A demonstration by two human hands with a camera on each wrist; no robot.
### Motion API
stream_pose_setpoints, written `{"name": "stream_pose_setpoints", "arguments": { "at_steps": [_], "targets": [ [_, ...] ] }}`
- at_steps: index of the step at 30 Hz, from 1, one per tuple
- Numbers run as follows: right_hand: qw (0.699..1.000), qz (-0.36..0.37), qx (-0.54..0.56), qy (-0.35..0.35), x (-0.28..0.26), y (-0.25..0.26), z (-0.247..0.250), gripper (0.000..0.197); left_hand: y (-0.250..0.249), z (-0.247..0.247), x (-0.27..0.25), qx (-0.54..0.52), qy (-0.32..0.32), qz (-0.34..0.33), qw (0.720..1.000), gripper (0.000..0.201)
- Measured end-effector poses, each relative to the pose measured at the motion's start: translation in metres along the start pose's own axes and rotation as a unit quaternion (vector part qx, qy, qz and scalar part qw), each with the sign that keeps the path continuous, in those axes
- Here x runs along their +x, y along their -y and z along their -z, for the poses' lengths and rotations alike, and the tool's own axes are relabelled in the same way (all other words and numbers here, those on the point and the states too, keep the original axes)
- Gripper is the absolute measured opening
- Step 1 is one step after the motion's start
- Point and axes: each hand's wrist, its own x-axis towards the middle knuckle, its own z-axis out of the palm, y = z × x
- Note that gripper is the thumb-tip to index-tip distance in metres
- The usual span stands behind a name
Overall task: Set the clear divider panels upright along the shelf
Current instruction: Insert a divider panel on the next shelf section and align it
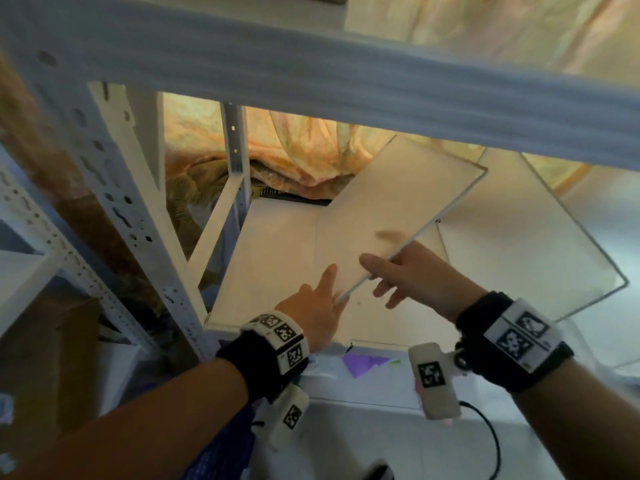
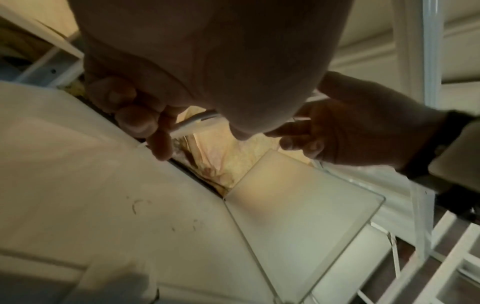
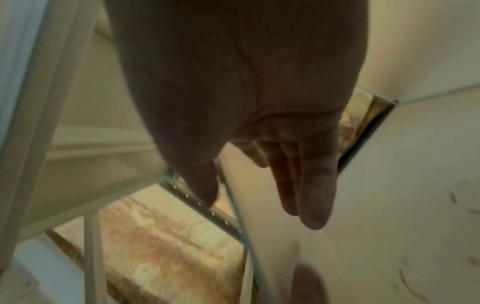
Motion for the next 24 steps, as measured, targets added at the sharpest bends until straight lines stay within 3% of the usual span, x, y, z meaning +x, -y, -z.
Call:
{"name": "stream_pose_setpoints", "arguments": {
  "at_steps": [1, 5, 9, 14, 24],
  "targets": [
    [1.000, -0.024, -0.005, -0.004, 0.004, -0.004, -0.008, 0.022, -0.006, -0.008, 0.000, 0.009, 0.006, 0.004, 1.000, 0.060],
    [0.995, -0.097, -0.028, -0.005, 0.008, -0.023, -0.023, 0.023, -0.015, -0.028, -0.001, 0.019, 0.046, -0.026, 0.998, 0.075],
    [0.989, -0.117, -0.086, -0.022, 0.003, -0.038, -0.026, 0.020, 0.008, -0.031, -0.001, 0.106, 0.085, -0.085, 0.987, 0.094],
    [0.988, -0.104, -0.108, -0.035, 0.008, -0.048, -0.042, 0.018, 0.038, -0.043, 0.003, 0.111, 0.089, -0.073, 0.987, 0.088],
    [0.987, -0.101, -0.116, -0.047, 0.030, -0.045, -0.060, 0.028, 0.033, -0.061, 0.006, 0.095, 0.039, -0.064, 0.993, 0.064]
  ]
}}
